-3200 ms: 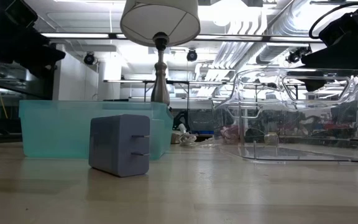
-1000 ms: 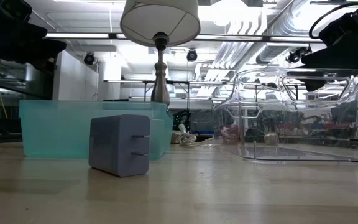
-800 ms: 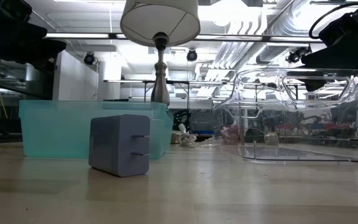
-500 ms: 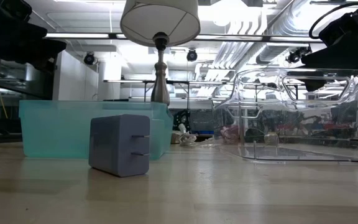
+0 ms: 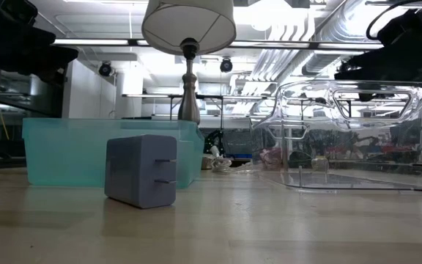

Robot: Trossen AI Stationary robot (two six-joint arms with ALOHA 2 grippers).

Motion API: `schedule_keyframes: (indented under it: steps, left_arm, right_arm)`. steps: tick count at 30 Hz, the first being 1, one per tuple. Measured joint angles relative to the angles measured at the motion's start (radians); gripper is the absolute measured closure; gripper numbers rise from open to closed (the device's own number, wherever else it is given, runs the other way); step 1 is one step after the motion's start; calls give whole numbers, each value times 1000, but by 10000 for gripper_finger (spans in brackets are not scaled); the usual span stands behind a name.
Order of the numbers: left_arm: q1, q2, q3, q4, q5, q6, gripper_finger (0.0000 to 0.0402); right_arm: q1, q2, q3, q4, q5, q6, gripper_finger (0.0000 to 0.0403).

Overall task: Pick & Place Office items
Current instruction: Put the light blue digital clock into the green bin

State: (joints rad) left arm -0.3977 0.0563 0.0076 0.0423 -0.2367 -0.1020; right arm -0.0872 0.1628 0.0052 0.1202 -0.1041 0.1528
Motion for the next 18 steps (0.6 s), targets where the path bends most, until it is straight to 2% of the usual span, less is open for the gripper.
schedule_keyframes:
  steps: [10, 13, 18]
  left_arm:
    - [0, 0, 0, 0, 0, -1, 216]
    - [0, 0, 0, 0, 0, -2, 216]
    - [0, 0, 0, 0, 0, -3, 216]
  right_arm:
    - [0, 0, 0, 64, 8, -13, 171]
    - [0, 0, 0, 70, 85, -9, 171]
    - [0, 0, 0, 64, 245, 114, 171]
